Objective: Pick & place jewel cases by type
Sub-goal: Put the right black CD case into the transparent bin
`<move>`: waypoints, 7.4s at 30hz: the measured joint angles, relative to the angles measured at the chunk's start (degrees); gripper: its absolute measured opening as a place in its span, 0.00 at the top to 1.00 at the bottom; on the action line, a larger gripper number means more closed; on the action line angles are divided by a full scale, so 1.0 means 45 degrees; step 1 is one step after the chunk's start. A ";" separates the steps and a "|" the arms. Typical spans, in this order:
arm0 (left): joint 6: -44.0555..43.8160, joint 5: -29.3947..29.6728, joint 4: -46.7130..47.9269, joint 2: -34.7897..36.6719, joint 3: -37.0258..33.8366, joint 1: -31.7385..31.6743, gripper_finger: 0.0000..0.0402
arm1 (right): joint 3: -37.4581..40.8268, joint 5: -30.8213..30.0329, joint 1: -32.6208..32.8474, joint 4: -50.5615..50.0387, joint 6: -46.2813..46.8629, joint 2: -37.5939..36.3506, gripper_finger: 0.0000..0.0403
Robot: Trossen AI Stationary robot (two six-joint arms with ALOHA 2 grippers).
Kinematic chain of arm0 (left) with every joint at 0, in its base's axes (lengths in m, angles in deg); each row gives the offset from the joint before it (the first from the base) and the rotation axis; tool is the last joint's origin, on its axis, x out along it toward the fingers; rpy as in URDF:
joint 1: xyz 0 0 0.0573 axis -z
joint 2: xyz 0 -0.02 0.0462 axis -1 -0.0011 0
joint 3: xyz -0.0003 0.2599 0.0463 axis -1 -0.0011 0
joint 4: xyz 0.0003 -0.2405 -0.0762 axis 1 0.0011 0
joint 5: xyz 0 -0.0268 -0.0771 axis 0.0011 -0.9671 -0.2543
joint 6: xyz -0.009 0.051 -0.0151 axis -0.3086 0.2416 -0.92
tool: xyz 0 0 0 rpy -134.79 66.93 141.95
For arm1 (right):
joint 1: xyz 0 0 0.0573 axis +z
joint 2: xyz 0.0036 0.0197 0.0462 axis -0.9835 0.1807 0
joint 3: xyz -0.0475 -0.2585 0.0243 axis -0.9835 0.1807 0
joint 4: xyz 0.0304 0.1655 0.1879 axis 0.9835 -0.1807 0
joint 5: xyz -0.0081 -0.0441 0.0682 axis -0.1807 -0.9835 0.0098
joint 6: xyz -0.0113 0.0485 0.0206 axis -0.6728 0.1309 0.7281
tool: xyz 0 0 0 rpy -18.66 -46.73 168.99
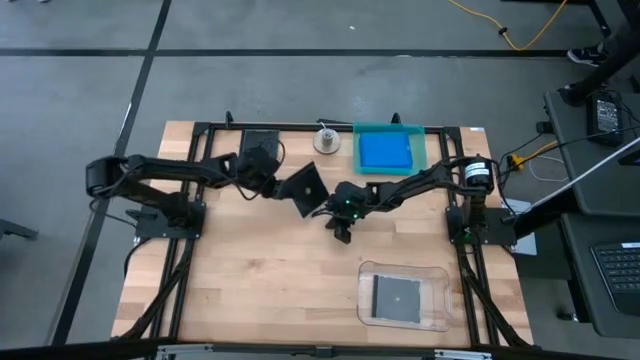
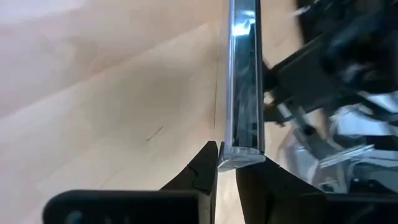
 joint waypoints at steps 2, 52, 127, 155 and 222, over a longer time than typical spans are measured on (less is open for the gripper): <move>0.0050 0.0009 0.0241 0.0695 0.0000 -0.0175 0.92 | 0.0022 -0.0040 0.0009 -0.0577 -0.0282 -0.0293 0.99; 2.0577 -0.1743 -0.0045 0.4513 0.8427 0.0010 0.92 | 0.0014 -0.7048 -0.0665 -0.0685 -0.1936 -1.3752 0.99; 0.8051 0.2443 0.0057 0.0950 0.8743 -0.1961 0.92 | 0.0009 -0.0672 -0.4997 0.4588 0.4096 -1.0148 0.21; 0.5814 0.0154 -0.1522 -0.1107 0.8743 -0.1760 0.92 | 0.0009 -0.1063 -0.5013 0.8630 0.3624 -0.8303 0.74; 0.8967 -0.3172 0.4715 0.2385 1.0166 -0.7178 0.65 | 0.0515 -0.6249 1.1360 -0.9846 2.3734 -0.9280 0.92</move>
